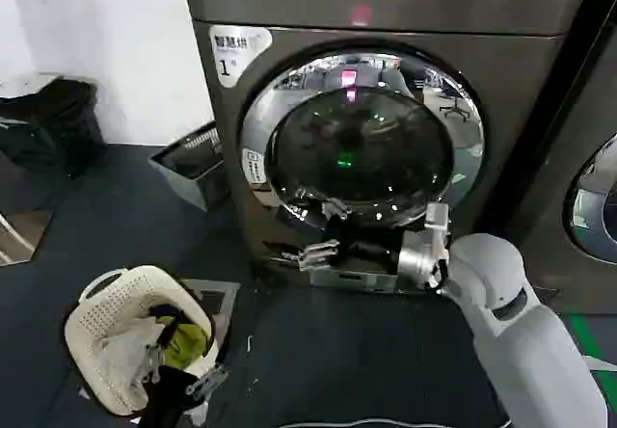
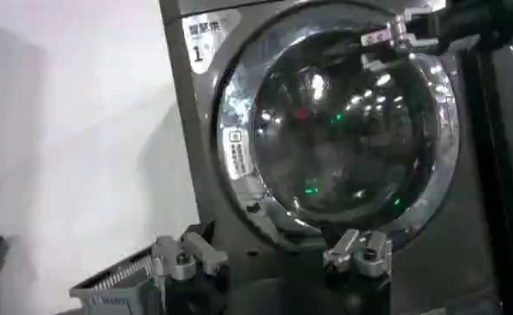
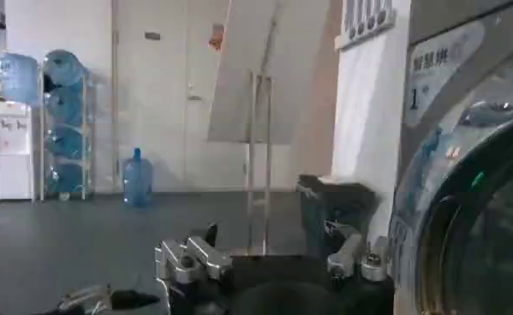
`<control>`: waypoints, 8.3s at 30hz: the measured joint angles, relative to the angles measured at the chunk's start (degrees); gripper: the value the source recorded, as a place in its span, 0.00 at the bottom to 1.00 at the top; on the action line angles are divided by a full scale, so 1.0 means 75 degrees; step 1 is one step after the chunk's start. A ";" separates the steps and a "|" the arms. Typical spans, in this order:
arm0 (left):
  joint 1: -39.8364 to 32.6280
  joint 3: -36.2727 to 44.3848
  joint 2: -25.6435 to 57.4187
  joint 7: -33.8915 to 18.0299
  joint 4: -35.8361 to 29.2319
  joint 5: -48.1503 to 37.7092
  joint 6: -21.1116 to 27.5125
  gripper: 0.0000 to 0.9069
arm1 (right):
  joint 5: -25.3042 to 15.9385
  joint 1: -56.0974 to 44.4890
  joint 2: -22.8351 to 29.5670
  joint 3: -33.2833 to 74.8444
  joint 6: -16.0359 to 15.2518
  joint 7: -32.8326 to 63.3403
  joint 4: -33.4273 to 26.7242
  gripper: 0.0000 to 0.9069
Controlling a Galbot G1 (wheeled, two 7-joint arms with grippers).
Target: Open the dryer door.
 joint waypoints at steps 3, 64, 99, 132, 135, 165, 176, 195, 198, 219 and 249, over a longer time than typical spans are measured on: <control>-0.0040 -0.0007 0.0004 0.0048 -0.0001 -0.0076 0.0071 1.00 | -0.0340 0.0151 0.0097 -0.0061 0.0429 0.0020 -0.0669 1.00; -0.0723 -0.1294 0.0571 0.0777 -0.0673 -0.2442 0.3092 1.00 | -0.0186 0.2486 0.1466 -0.2376 0.0787 -0.2063 -0.4053 1.00; -0.5107 0.0811 0.5631 0.0319 0.2749 -0.6231 0.3072 1.00 | 0.1169 -0.1246 -0.0903 0.1090 0.2030 -0.5414 -0.1518 1.00; -0.9206 0.6589 0.5780 0.1222 0.2820 -0.7167 0.2791 1.00 | 0.1291 -0.4866 0.0086 1.0076 0.0921 0.1403 -0.0585 1.00; -0.9652 0.7261 0.5601 0.1167 0.2977 -0.7195 0.2693 1.00 | 0.1088 -0.5164 0.0024 1.0763 0.0587 0.2639 -0.0637 1.00; -1.2417 1.0160 0.1722 0.0471 0.5961 -0.6425 0.2240 1.00 | 0.0991 -0.6800 -0.0256 1.4359 0.0514 0.3939 -0.1536 1.00; -1.2549 1.0185 0.0865 -0.0143 0.7043 -0.6199 0.1781 1.00 | 0.1002 -0.6797 -0.0250 1.4242 0.0552 0.3881 -0.1603 1.00; -1.2537 0.9957 0.0931 -0.1273 0.7219 -0.5662 0.0066 1.00 | 0.1094 -0.6739 -0.0392 1.4168 0.0893 0.3959 -0.1718 1.00; -1.2514 0.9948 0.1354 -0.1311 0.6917 -0.6231 -0.0259 1.00 | 0.1169 -0.6615 -0.0493 1.4089 0.1325 0.4134 -0.1849 1.00; -1.0792 0.8509 0.7529 -0.1428 0.3713 -0.6622 -0.0368 1.00 | 0.0592 -0.5536 -0.0989 1.3858 0.1345 0.4726 -0.1450 1.00; -0.8212 0.6770 1.3049 0.1434 0.4163 -0.4653 0.2007 1.00 | 0.0642 -0.5413 -0.1361 1.3749 0.0744 0.4851 -0.0981 1.00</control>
